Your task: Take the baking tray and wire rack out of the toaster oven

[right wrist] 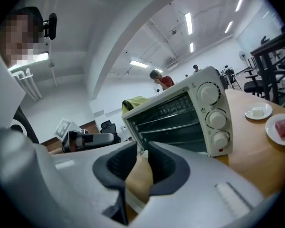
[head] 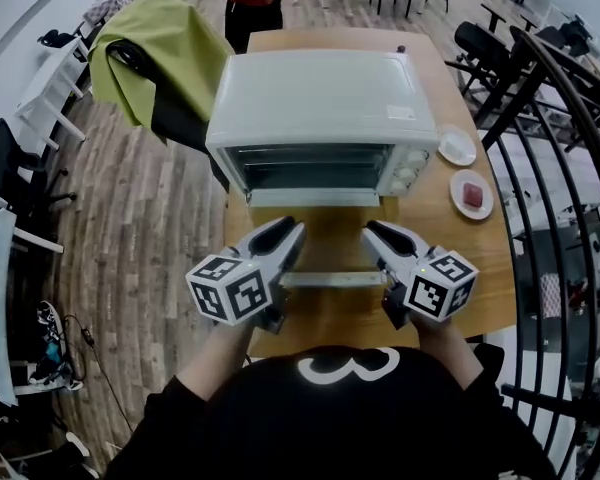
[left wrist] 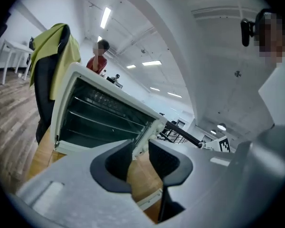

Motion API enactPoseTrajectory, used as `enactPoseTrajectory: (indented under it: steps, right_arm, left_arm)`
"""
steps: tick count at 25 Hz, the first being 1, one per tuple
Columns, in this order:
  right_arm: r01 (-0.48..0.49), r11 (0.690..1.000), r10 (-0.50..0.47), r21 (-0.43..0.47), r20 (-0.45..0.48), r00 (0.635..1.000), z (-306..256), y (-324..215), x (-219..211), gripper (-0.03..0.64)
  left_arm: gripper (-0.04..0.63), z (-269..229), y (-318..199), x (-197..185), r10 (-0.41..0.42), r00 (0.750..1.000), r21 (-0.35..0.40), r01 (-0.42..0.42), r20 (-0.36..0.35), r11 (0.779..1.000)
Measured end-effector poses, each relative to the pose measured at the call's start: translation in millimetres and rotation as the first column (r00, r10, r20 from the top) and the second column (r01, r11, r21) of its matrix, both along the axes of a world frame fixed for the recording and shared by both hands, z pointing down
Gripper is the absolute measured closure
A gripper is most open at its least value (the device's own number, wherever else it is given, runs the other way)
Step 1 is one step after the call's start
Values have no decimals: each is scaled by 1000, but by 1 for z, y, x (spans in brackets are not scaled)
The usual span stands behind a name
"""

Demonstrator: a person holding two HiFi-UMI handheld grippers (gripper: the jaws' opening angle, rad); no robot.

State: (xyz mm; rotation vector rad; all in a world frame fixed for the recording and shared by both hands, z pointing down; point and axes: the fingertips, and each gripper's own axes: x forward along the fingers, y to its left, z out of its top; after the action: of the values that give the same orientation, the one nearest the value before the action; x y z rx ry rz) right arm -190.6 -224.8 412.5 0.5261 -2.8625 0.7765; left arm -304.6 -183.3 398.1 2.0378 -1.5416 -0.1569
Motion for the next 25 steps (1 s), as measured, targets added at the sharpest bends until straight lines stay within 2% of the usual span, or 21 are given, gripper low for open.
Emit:
enactPoseTrajectory:
  steps: [1, 7, 10, 13, 16, 20, 22, 25]
  right_arm:
    - [-12, 1000, 12, -20, 14, 1000, 1, -7, -4, 535]
    - [-78, 984, 99, -162, 128, 987, 10, -51, -23, 472]
    - [-108, 973, 145, -206, 174, 974, 13, -71, -32, 463]
    - [-141, 954, 196, -265, 194, 961, 23, -88, -42, 463]
    - [-175, 916, 259, -362, 196, 946, 40, -105, -46, 462]
    - [-236, 870, 344, -434, 190, 919, 57, -129, -47, 462]
    - [-268, 819, 409, -507, 190, 892, 67, -140, -51, 462]
    - [-286, 786, 464, -549, 217, 859, 73, -154, -54, 452]
  left_arm:
    - [489, 3, -5, -8, -15, 1000, -7, 15, -25, 1000]
    - [437, 22, -40, -52, -115, 982, -24, 113, -148, 993]
    - [434, 34, -58, -66, -155, 960, -36, 151, -231, 988]
    - [419, 48, -74, -78, -194, 923, -58, 185, -332, 981]
    - [419, 61, -84, -97, -250, 889, -76, 239, -385, 968]
    - [419, 73, -98, -118, -292, 856, -87, 283, -427, 955]
    - [419, 76, -103, -130, -315, 826, -92, 309, -467, 947]
    - [419, 79, -112, -138, -340, 781, -113, 332, -524, 936]
